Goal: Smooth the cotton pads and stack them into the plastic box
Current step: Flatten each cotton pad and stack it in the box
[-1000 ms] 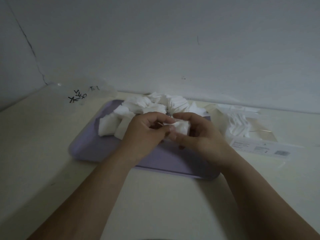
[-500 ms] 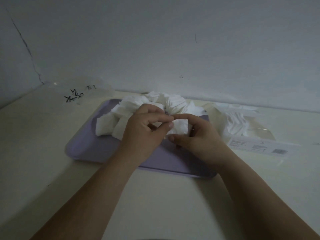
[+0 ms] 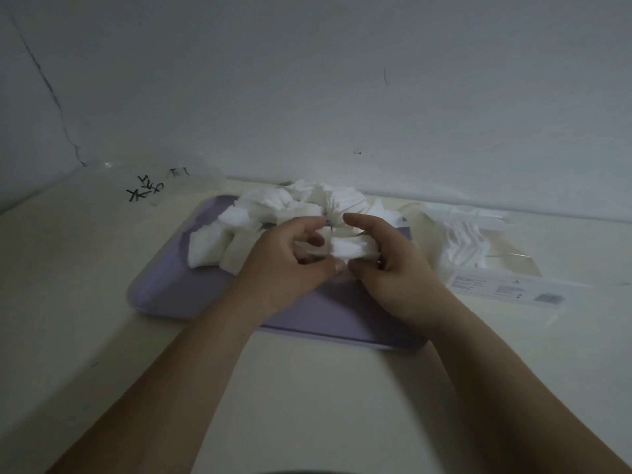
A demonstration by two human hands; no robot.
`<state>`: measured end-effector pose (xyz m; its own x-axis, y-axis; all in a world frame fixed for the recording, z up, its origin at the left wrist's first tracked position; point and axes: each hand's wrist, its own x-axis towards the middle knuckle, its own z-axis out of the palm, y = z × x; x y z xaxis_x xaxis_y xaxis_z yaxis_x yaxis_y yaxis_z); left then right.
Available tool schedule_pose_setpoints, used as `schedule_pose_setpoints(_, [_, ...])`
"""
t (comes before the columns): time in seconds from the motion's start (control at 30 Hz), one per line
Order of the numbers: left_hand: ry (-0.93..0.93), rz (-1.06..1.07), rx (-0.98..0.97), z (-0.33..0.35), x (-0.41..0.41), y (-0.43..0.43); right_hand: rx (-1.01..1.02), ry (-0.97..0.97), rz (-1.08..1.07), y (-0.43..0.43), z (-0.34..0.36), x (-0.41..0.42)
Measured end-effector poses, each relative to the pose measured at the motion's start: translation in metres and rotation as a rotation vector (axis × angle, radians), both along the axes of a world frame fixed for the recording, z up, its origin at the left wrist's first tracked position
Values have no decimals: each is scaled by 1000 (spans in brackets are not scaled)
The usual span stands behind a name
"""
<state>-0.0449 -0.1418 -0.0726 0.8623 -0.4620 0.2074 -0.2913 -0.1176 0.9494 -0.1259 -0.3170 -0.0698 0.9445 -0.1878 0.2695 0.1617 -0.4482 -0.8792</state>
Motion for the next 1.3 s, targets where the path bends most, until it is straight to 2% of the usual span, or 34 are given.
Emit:
schedule_pose_setpoints(0.07, [-2,-81,-32,-5,0,-1,-45,-15,2,1,-1,0])
schedule_pose_setpoints(0.13, [-37,-67,-13,-6,-1,-2,-62,-11,13,2,-3,1])
schedule_pose_setpoints(0.3, [-114,-51,161,-9,4,2,281,103,-1,5,-5,4])
schedule_pose_setpoints(0.43, [-129,-56,211,-7,2,1,253,89,-89,12,-8,7])
schedule_pose_setpoints(0.6, [-124,-64,219,-13,-1,-6,323,105,-62,23,-6,7])
schedule_pose_setpoints(0.77, [-217,-23,266,-4,-2,-3,635,135,74,21,0,5])
schedule_pose_setpoints(0.83, [-206,14,263,3,-2,2,474,95,70,19,0,3])
schedule_pose_setpoints(0.9, [-158,15,250,9,-1,7,231,52,-15,18,-4,3])
schedule_pose_setpoints(0.93, [-143,33,246,12,0,9,180,38,-53,18,-5,4])
schedule_pose_setpoints(1.0, [-178,167,318,19,5,18,152,43,-121,17,-8,6])
schedule_pose_setpoints(1.1, [-386,438,720,35,10,41,164,63,-172,14,-8,4])
schedule_pose_setpoints(1.2, [-357,423,944,34,15,56,190,65,-185,14,-11,6])
schedule_pose_setpoints(1.3, [-338,359,936,25,15,53,183,53,-192,15,-11,6])
